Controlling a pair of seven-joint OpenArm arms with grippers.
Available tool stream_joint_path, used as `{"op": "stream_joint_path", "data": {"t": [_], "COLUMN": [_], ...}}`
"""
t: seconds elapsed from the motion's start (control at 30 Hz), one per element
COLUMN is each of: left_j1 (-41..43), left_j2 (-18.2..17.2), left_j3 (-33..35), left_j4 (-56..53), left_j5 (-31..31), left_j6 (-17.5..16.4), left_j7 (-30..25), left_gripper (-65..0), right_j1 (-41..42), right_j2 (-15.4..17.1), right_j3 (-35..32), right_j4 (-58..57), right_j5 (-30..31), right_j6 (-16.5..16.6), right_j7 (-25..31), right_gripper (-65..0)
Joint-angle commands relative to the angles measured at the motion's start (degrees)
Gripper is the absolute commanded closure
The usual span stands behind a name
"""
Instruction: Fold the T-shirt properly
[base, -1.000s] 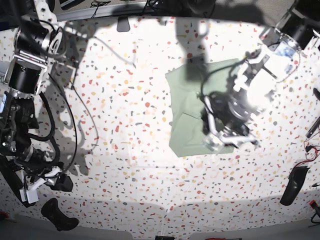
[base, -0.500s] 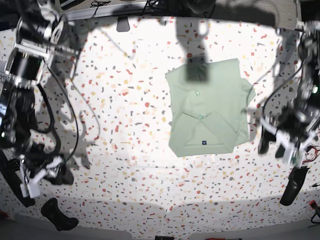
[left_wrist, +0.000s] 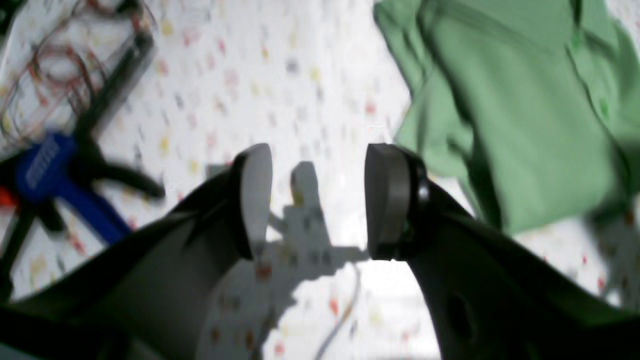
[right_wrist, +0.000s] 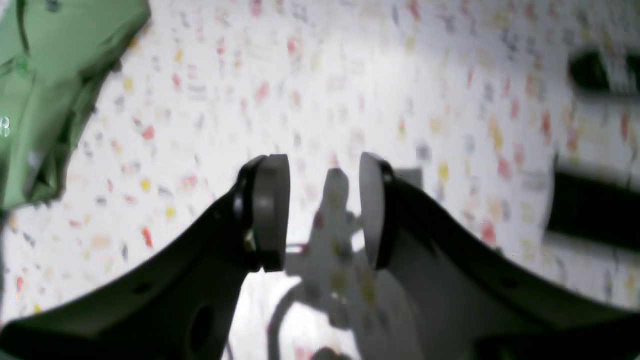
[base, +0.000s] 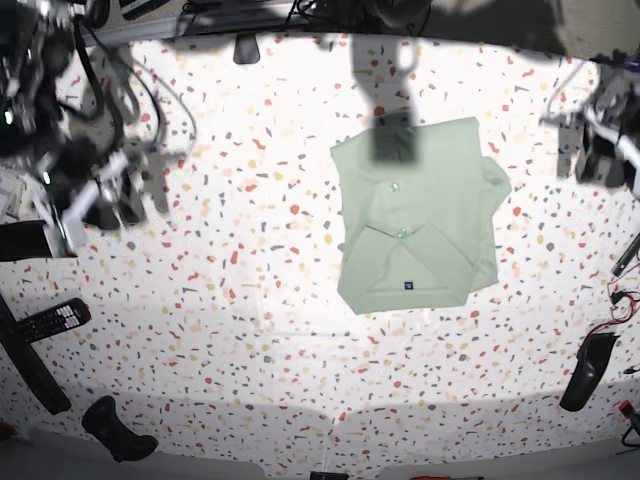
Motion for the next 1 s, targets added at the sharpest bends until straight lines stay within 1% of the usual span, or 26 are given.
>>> {"op": "stream_joint_path", "data": {"t": [0.0,0.1,0.17,0.27,0.37,0.47,0.5,0.53,0.67,0.73,0.77,0.8,0.83,0.9,0.97], "left_j1": [1.6,5.9,8.8,12.8,16.8,22.3,24.3,26.3,32.9,34.9,35.3,35.3,35.1,33.5,30.3], "left_j2": [-0.5,1.2,2.6,4.5,5.7,6.9,7.3,7.7,10.4,11.8,12.3,12.7,12.9,13.0,13.0], "left_j3": [-1.3,-3.1,-3.3,-3.3,-3.3,-3.3,-3.3,-3.3,-3.1,-2.4,-1.6,-0.4,1.3,5.6,10.6], "left_j4": [0.9,0.9,1.0,1.0,1.0,1.0,1.0,1.0,1.0,0.9,0.5,-0.3,-1.6,-5.6,-12.0], "left_j5": [-1.8,-5.9,-6.4,-6.4,-6.3,-6.3,-6.2,-6.1,-6.2,-6.3,-6.2,-5.6,-3.8,2.1,9.2], "left_j6": [-1.6,-4.7,-6.3,-8.8,-8.8,-8.8,-8.8,-8.9,-10.8,-11.8,-12.5,-13.2,-14.0,-13.9,-13.9], "left_j7": [-0.7,2.0,2.0,2.1,2.1,2.3,2.3,2.3,2.3,2.3,1.8,1.1,-0.2,-3.9,-8.1], "left_gripper": [-27.5,-27.5,-27.5,-27.5,-27.5,-27.5,-27.5,-27.5,-27.5,-27.5,-27.5,-27.5,-27.5,-27.5,-27.5], "right_j1": [-1.9,-9.7,-14.7,-22.7,-30.2,-37.9,-41.0,-43.9,-52.9,-56.1,-57.1,-57.8,-57.7,-56.3,-53.7], "right_j2": [0.9,0.9,0.9,0.8,-0.1,-1.6,-2.1,-2.5,-5.0,-6.1,-6.1,-5.9,-5.7,-5.2,-4.1], "right_j3": [1.8,5.7,7.8,10.4,12.1,12.1,12.1,12.1,11.8,11.1,10.2,8.9,7.4,3.5,-1.2], "right_j4": [2.0,4.7,6.6,10.1,14.1,18.0,18.9,19.6,19.8,19.3,18.3,16.9,15.0,10.1,3.2], "right_j5": [2.0,5.1,7.1,9.0,10.8,10.8,10.8,10.8,10.8,10.8,10.6,10.2,9.0,5.4,1.7], "right_j6": [0.3,0.3,0.3,0.3,0.3,0.3,0.3,0.3,0.3,0.3,0.3,0.3,0.3,0.3,0.3], "right_j7": [1.2,-0.7,-2.3,-2.3,-3.1,-5.9,-5.9,-5.8,-5.4,-3.9,-2.5,-1.4,-0.4,2.3,4.6], "right_gripper": [-22.5,-22.5,-22.5,-22.5,-22.5,-22.5,-22.5,-22.5,-22.5,-22.5,-22.5,-22.5,-22.5,-22.5,-22.5]}}
